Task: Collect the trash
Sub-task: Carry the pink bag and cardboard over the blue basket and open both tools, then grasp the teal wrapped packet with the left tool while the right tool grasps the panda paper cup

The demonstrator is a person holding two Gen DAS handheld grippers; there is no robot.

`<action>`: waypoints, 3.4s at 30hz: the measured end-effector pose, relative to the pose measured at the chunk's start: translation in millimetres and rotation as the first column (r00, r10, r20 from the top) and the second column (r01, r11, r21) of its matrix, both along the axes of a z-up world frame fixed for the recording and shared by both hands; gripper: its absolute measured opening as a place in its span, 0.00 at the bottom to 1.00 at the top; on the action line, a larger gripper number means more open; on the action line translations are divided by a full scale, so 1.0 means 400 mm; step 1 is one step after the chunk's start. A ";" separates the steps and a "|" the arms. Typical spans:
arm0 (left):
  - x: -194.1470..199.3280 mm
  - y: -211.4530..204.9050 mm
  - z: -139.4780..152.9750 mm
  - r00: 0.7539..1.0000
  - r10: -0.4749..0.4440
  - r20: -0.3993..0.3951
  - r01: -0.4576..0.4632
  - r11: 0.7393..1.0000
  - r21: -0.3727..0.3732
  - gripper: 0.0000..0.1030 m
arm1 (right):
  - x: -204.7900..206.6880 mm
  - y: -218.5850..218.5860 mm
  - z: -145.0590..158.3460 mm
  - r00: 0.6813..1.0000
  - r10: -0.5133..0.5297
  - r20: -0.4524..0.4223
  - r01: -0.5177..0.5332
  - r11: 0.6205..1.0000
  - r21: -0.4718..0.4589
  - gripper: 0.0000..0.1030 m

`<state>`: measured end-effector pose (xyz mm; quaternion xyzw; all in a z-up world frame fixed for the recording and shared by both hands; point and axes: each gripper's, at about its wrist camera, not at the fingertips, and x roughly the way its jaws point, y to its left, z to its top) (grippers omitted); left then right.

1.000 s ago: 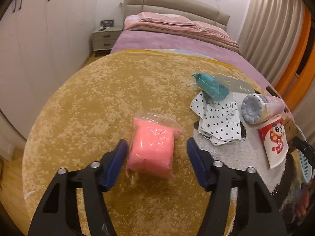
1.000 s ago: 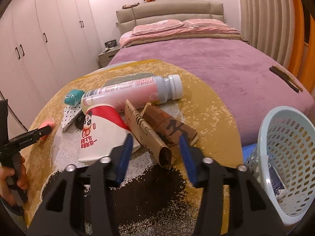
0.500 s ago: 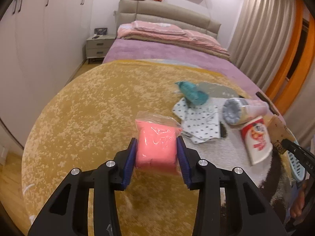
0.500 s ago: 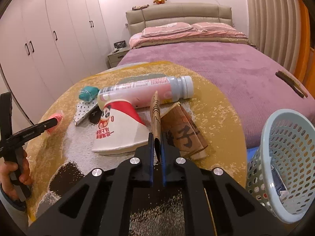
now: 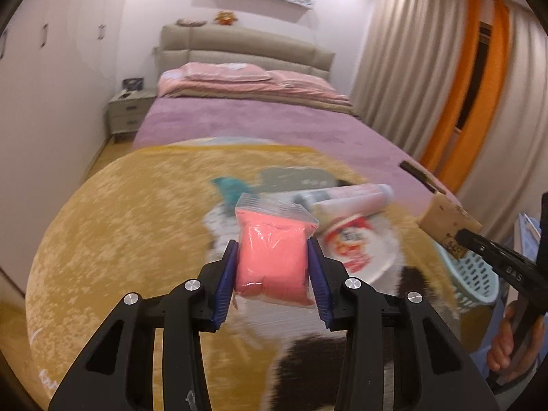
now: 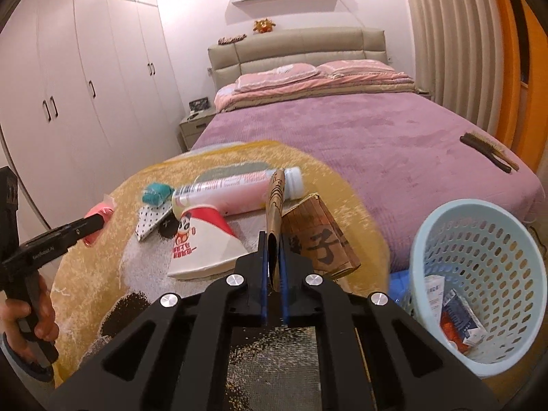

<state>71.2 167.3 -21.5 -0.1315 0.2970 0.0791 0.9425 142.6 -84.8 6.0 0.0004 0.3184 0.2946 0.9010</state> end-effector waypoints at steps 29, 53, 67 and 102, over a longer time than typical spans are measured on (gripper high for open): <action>0.315 -0.563 0.029 0.879 -0.477 -0.008 0.477 0.879 -0.020 0.37 | 0.092 -0.483 0.002 0.896 -0.438 -0.076 0.442 0.894 0.068 0.04; 0.410 -0.664 -0.087 0.816 -0.575 -0.060 0.560 0.812 -0.167 0.78 | 0.167 -0.604 -0.151 0.817 -0.506 -0.276 0.532 0.846 0.026 0.24; 0.241 -0.498 0.027 0.885 -0.459 0.073 0.465 0.877 -0.122 0.83 | 0.095 -0.470 -0.025 0.900 -0.407 -0.155 0.423 0.902 0.089 0.51; 0.270 0.157 -0.076 0.979 0.107 -0.171 -0.115 0.993 -0.040 0.74 | 0.092 0.229 -0.115 0.985 0.070 -0.156 -0.074 0.997 -0.021 0.80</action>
